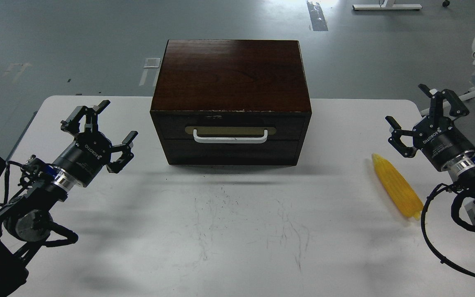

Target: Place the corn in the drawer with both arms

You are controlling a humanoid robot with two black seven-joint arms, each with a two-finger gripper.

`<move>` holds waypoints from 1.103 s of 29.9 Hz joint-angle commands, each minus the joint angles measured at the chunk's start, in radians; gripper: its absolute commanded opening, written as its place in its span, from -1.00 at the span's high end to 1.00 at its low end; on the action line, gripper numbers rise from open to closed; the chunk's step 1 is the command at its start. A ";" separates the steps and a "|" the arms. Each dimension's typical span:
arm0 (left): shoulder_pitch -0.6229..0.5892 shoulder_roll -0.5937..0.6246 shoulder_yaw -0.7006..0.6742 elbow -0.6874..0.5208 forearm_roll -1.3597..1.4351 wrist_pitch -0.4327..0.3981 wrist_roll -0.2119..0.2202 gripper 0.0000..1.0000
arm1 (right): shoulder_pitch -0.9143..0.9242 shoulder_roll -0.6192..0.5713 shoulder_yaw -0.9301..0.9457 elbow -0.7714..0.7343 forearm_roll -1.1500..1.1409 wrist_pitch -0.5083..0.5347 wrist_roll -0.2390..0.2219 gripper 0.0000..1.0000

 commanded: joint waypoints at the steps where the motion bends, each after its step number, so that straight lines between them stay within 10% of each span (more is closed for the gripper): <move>1: 0.008 0.005 -0.010 0.000 0.014 0.000 0.002 -0.98 | 0.000 0.000 0.000 0.002 -0.001 0.000 0.000 -1.00; 22: 0.018 0.013 0.007 0.000 0.038 0.000 -0.009 -0.98 | 0.009 -0.014 -0.017 0.006 -0.013 0.000 0.011 -1.00; 26: 0.010 0.061 0.007 -0.003 0.070 0.000 -0.137 -0.98 | 0.023 -0.043 -0.034 0.008 -0.013 0.000 0.012 -1.00; 33: -0.073 0.205 0.007 -0.026 0.256 0.000 -0.137 -0.98 | 0.026 -0.063 -0.038 0.011 -0.013 0.000 0.014 -1.00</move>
